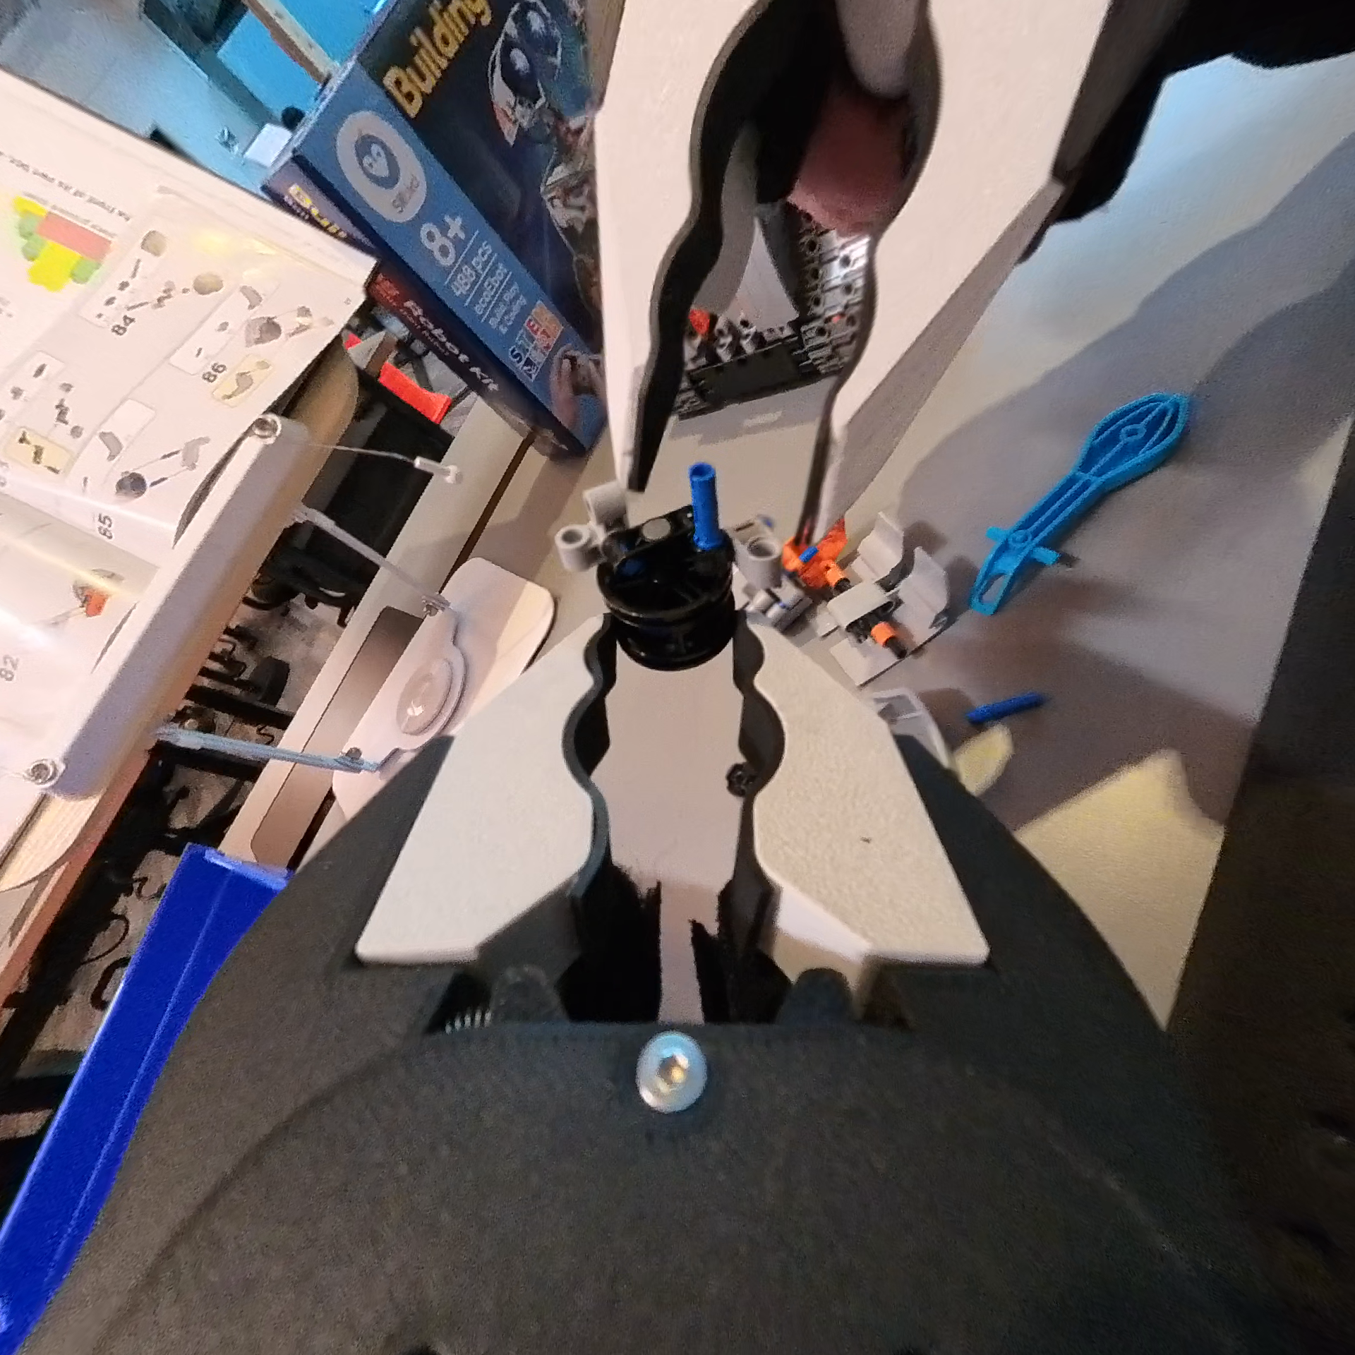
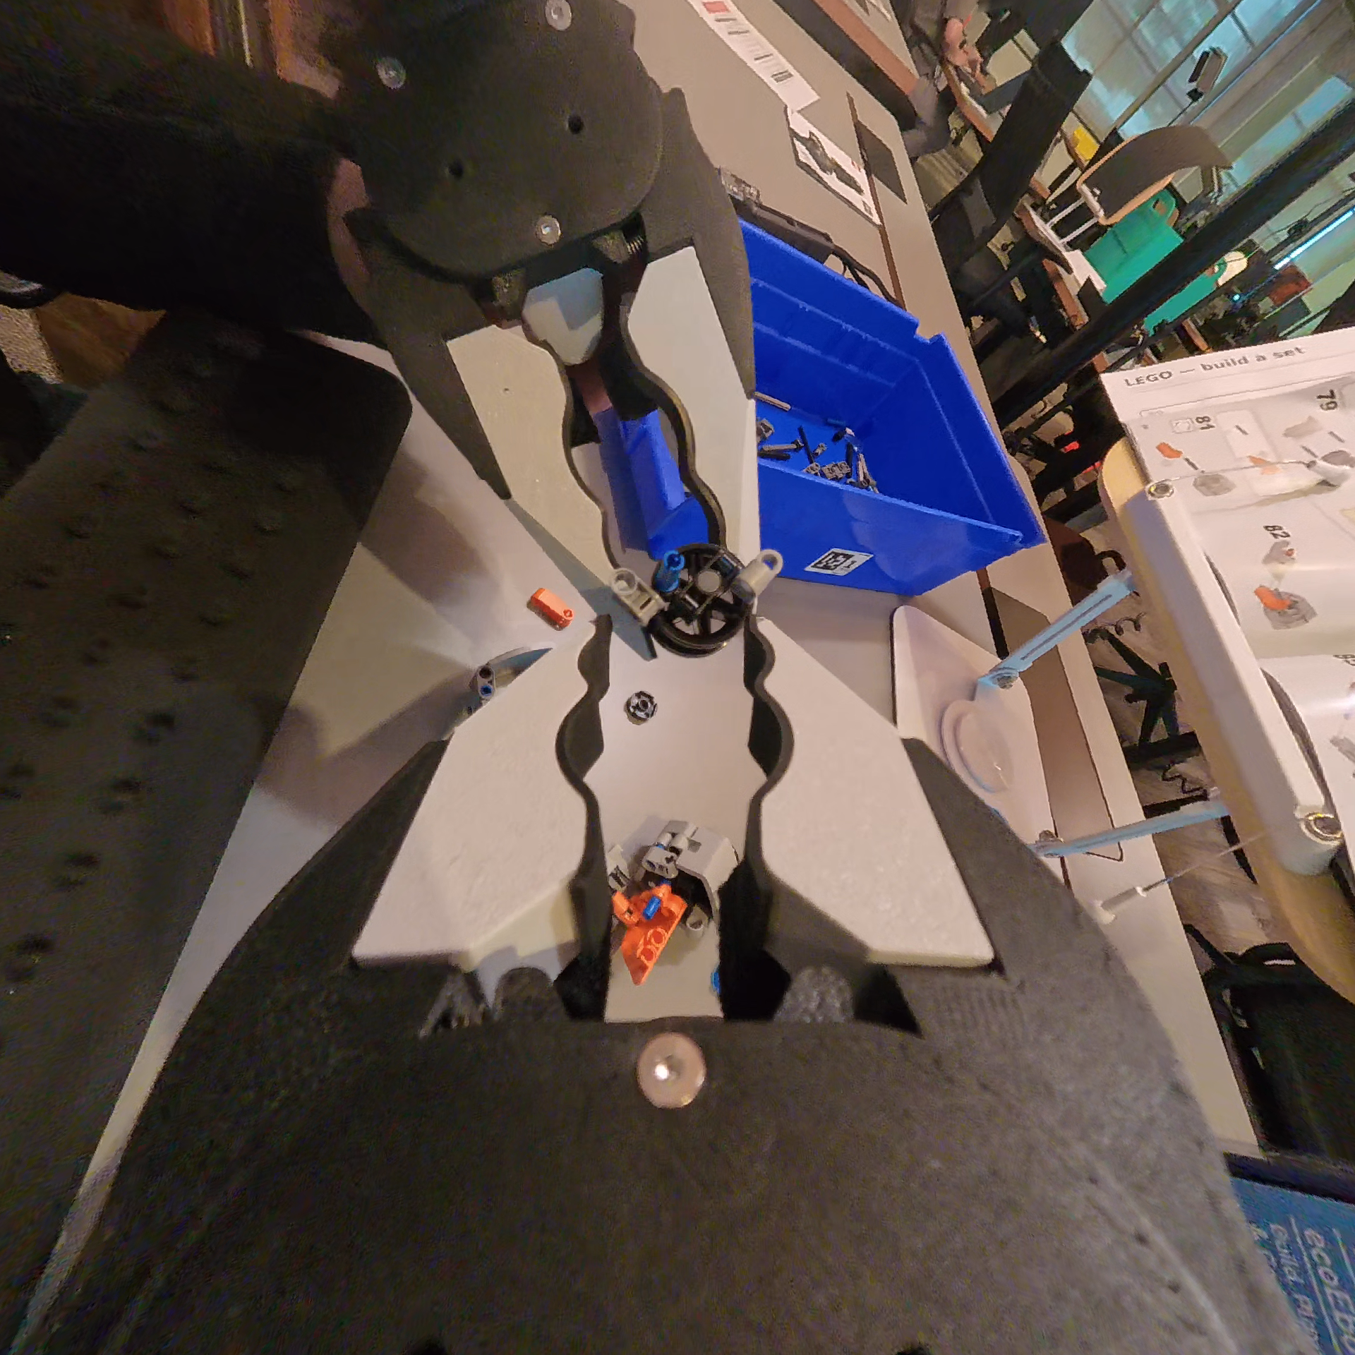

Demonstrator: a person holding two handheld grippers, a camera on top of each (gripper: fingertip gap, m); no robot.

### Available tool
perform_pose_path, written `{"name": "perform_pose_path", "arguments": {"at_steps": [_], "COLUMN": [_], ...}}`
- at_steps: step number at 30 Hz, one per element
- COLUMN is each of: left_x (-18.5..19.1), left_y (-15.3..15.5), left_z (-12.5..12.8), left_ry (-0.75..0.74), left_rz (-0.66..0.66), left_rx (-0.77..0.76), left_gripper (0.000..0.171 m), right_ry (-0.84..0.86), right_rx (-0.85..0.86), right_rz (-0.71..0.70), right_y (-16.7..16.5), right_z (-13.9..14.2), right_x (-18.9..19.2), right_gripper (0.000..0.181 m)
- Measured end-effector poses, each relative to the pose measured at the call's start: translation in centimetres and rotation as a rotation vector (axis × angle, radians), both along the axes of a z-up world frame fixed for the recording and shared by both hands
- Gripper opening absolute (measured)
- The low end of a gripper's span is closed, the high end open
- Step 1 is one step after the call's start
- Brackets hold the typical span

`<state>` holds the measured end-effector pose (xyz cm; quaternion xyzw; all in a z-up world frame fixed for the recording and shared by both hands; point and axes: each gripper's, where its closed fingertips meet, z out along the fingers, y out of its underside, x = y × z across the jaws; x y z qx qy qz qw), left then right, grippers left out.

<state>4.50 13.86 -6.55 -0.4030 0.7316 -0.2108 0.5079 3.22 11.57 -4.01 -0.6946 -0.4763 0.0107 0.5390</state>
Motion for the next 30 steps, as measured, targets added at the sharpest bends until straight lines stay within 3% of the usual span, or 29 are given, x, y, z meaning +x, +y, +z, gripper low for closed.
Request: {"name": "perform_pose_path", "arguments": {"at_steps": [9,21,27,30], "left_x": [0.4,0.5,0.4,0.6], "left_y": [0.5,0.3,3.1,3.1], "left_z": [-0.7,-0.9,-0.3,-0.7], "left_ry": [0.025,0.020,0.009,0.032], "left_rz": [0.036,0.036,0.213,0.226], "left_rx": [0.050,0.051,0.261,0.310], "left_gripper": [0.029,0.030,0.029,0.029], "right_ry": [-0.039,0.037,0.128,0.150], "right_rx": [-0.009,-0.014,-0.119,-0.121], "right_rz": [0.032,-0.024,-0.080,-0.089], "right_y": [-0.5,0.2,1.0,1.3], "right_z": [-0.4,0.3,-0.6,-0.6], "right_x": [-0.8,0.3,1.3,1.3], "right_gripper": [0.026,0.032,0.032,0.030]}}
